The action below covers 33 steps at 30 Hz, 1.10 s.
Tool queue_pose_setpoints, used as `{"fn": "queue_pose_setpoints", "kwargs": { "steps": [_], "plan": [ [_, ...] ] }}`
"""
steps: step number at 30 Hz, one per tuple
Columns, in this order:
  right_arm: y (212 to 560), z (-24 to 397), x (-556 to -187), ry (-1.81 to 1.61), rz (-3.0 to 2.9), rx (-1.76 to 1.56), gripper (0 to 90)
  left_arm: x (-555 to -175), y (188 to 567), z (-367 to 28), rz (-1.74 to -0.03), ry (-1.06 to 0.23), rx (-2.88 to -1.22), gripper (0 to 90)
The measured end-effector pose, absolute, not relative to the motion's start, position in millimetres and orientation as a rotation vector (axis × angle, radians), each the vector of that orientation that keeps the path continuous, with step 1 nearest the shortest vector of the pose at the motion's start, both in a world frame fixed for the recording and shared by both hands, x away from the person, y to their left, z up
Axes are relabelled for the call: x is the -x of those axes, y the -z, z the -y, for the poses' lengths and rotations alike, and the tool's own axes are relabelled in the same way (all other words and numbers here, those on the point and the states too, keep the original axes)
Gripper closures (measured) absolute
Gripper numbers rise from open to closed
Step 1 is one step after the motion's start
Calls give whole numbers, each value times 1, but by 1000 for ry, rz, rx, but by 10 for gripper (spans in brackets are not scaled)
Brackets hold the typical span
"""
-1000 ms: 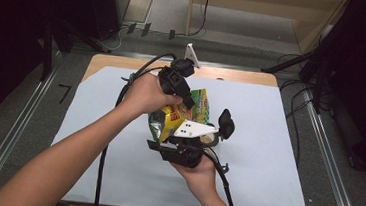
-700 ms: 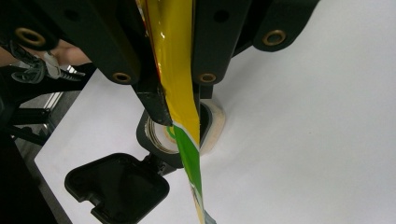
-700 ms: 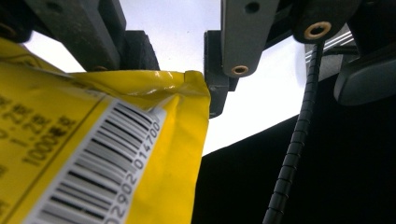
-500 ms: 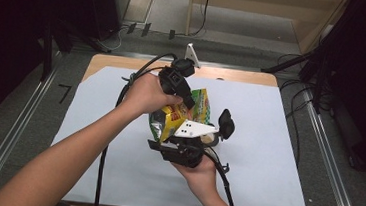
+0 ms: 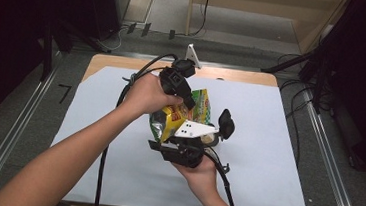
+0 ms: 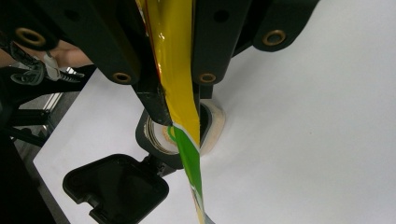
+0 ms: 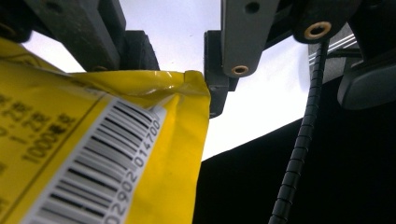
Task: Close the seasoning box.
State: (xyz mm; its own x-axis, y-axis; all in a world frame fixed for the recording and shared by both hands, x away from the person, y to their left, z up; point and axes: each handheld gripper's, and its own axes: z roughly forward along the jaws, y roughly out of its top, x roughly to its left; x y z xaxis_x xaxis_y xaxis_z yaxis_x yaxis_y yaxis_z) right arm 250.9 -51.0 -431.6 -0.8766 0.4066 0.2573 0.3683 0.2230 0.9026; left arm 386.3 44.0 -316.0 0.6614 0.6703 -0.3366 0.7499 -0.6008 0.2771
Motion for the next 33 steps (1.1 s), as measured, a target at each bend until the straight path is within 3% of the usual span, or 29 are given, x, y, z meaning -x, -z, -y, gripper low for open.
{"fn": "queue_pose_setpoints", "kwargs": {
  "steps": [33],
  "plan": [
    [436,49,-249,-1756,-2426,-764,702,-384,318,-45,-1102,280,-2490,863]
  ]
}}
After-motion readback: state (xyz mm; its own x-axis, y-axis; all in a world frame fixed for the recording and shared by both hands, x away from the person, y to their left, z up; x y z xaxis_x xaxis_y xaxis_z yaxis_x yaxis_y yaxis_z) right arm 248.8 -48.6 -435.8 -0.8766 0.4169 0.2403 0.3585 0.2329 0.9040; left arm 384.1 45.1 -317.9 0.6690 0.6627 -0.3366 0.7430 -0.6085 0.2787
